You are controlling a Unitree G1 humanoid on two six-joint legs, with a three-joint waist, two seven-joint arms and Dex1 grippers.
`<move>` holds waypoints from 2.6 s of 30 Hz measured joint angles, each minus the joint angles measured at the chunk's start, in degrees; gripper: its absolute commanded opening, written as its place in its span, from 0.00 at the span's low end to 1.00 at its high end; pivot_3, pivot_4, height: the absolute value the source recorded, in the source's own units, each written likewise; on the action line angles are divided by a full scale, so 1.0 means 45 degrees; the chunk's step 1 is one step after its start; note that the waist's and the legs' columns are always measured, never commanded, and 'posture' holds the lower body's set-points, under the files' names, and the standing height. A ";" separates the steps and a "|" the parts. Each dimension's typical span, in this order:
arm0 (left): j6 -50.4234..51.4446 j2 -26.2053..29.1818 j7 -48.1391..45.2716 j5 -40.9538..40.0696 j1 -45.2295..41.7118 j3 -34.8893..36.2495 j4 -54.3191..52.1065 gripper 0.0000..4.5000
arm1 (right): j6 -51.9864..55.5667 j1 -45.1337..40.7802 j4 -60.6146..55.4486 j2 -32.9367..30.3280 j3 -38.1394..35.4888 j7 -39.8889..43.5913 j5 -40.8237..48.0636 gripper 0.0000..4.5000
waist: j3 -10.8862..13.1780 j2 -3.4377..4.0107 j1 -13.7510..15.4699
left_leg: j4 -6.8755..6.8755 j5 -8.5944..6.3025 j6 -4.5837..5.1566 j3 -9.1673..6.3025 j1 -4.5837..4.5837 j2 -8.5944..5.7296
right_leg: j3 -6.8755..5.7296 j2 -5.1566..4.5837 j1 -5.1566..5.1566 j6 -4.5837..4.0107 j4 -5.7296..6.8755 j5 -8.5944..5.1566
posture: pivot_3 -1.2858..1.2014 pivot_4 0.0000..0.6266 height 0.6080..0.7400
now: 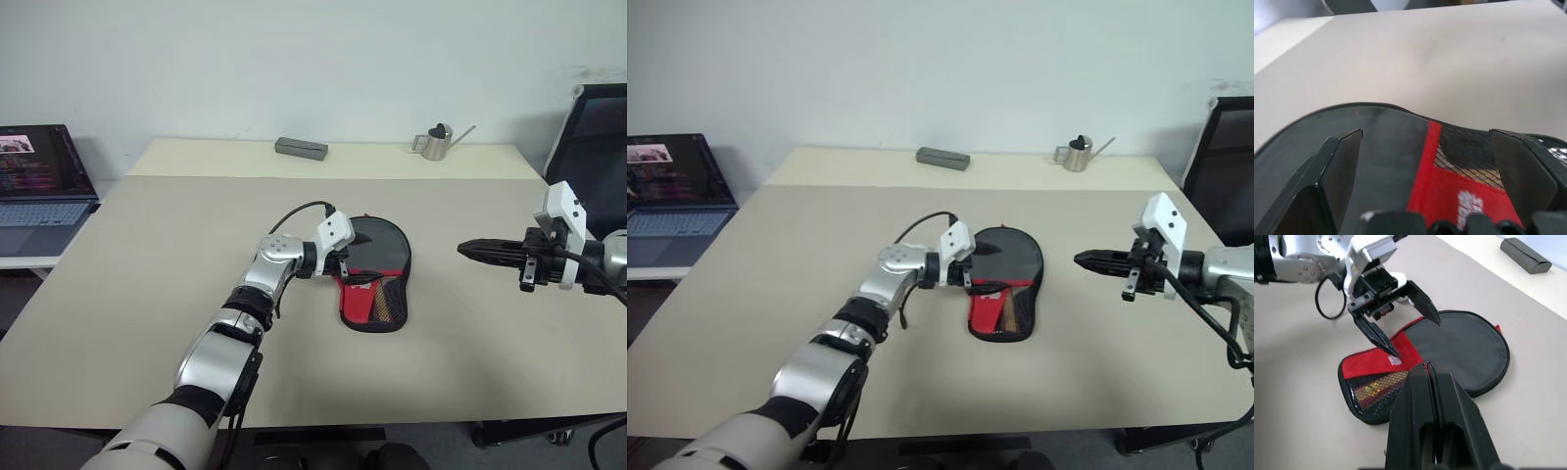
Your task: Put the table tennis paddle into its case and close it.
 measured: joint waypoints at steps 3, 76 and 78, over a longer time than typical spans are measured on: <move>0.0055 0.0112 -0.0229 -0.0154 0.0035 0.0130 -0.0168 1.00 | 0.0303 0.0024 -0.0189 0.0406 0.0132 -0.0479 0.0124 0.00 | 0.0005 0.0005 -0.0001 | 0.0004 0.0000 0.0000 -0.0004 -0.0003 0.0002 | -0.0001 0.0004 -0.0001 0.0001 0.0001 0.0001 | 0.52 0.24 1.00; 0.7168 0.7380 -0.2844 -0.4543 0.5551 0.1402 -1.1472 1.00 | 0.5903 -0.1812 0.3711 0.7789 0.1796 -0.8437 -0.1802 0.01 | 0.0005 0.0096 -0.0056 | -0.0008 -0.0001 0.0006 -0.0025 0.0001 0.0020 | 0.0042 0.0028 -0.0101 -0.0070 0.0025 -0.0022 | 0.52 0.24 1.00; 0.7176 0.7530 -0.2934 -0.4575 0.5785 0.1402 -1.1806 1.00 | 0.6127 -0.1721 0.3499 0.7894 0.1670 -0.8528 -0.1789 0.01 | 0.0000 0.0098 -0.0059 | -0.0022 -0.0001 0.0006 -0.0026 0.0004 0.0019 | 0.0043 0.0008 -0.0103 -0.0084 0.0025 -0.0029 | 0.52 0.24 1.00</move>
